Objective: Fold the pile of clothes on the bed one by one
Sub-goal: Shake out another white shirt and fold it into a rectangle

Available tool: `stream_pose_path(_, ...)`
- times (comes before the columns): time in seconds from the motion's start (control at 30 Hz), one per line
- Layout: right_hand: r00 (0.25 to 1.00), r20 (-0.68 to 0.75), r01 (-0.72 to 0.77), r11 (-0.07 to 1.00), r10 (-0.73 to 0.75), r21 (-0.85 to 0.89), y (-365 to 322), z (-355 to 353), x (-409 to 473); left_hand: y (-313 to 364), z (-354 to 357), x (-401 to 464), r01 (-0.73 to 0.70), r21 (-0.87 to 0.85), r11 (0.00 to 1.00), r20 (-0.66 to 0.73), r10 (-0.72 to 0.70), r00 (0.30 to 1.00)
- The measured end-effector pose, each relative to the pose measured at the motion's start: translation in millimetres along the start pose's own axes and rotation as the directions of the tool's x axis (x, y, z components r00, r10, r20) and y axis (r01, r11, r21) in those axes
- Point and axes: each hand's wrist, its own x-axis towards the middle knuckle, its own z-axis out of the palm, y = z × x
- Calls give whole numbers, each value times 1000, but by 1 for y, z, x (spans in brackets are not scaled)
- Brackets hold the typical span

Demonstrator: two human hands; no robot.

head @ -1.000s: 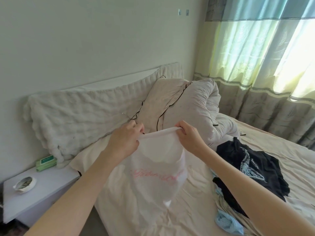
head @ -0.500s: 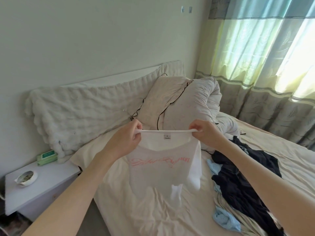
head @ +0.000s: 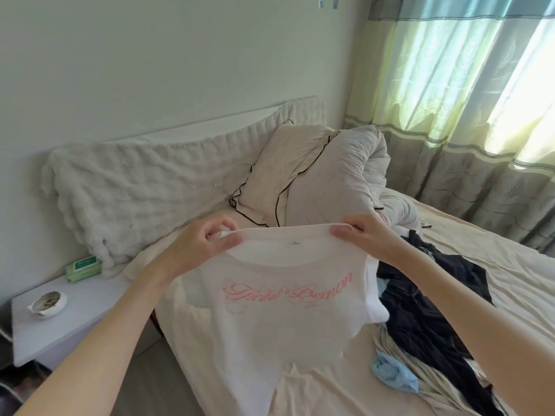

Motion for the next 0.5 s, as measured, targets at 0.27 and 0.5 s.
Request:
stream_pose_path(0.27, 861, 417, -326, 945, 292, 12, 37, 14, -53, -41, 35, -47, 152, -32, 988, 247, -140, 959)
stream_pose_path(0.5, 932, 44, -362, 931, 360, 44, 71, 56, -124, -58, 80, -104, 214, -104, 971, 110, -202, 973)
